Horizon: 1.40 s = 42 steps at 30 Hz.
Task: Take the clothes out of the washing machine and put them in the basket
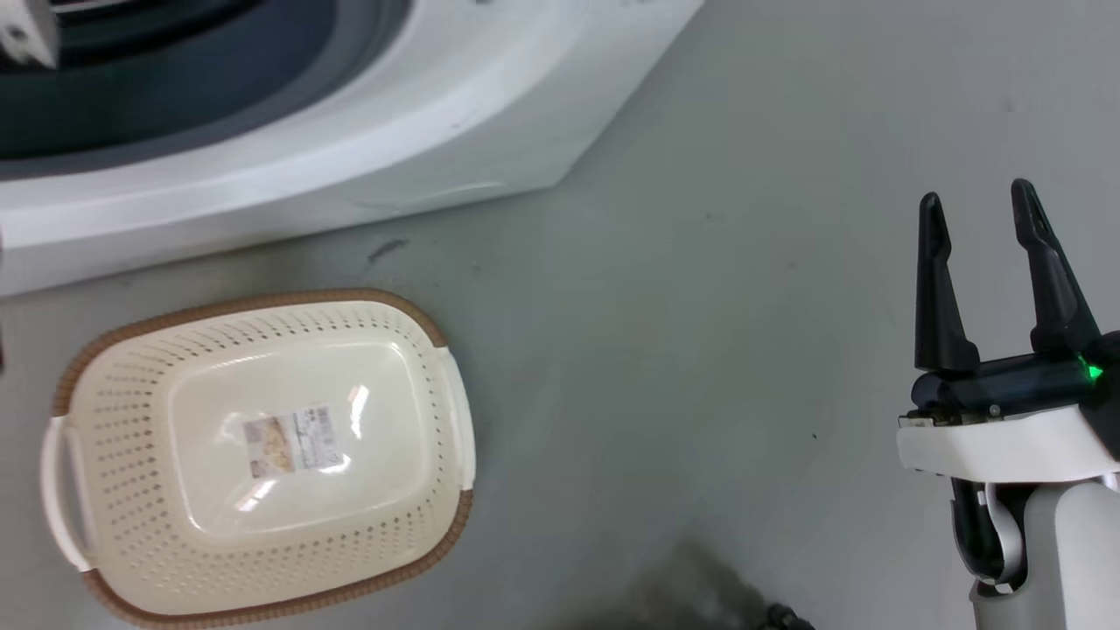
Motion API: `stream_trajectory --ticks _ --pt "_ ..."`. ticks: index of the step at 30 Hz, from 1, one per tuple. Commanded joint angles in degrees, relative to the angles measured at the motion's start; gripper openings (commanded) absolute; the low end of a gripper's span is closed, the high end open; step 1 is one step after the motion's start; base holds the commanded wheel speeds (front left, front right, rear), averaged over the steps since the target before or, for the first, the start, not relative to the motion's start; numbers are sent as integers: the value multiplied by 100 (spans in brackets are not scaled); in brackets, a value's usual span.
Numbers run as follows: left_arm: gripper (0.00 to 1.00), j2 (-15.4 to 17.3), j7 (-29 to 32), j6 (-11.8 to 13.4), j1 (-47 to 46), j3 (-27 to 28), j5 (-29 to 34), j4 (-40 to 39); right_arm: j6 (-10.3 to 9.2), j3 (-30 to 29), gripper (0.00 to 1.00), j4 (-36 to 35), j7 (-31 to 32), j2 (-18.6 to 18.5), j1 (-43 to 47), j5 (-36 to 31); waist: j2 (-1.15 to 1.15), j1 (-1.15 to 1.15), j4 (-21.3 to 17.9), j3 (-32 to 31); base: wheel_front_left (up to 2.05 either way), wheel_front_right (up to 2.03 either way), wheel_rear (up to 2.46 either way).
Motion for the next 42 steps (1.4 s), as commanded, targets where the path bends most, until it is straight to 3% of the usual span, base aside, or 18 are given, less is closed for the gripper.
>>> stream_trajectory --ticks 1,7,15,29,35,42 --pt "0 -50 -163 -15 159 22 -52 25 -6 -8 100 13 -12 1 88 -29 0 0 267 -405 0 0 0" --pt "0 -451 -658 -13 1079 200 -223 -296 -6 -185 100 93 -13 3 247 27 0 0 588 -997 0 0 0" --pt "0 -776 -666 372 2663 1105 196 -2303 -6 -178 100 176 -13 0 504 -180 0 0 923 -1701 0 0 0" --pt "0 -1795 -660 168 4873 2349 1154 -4750 -6 -136 100 255 -12 2 881 -333 0 0 1524 -2480 0 0 0" --pt "0 -2017 -661 29 5675 2479 1328 -5105 -6 -166 100 234 -12 1 904 -372 0 0 1658 -2485 0 0 0" --pt "0 -2011 -662 -72 6148 2373 1361 -4694 -6 -176 100 114 -12 2 808 -521 0 0 1773 -2101 0 0 0"
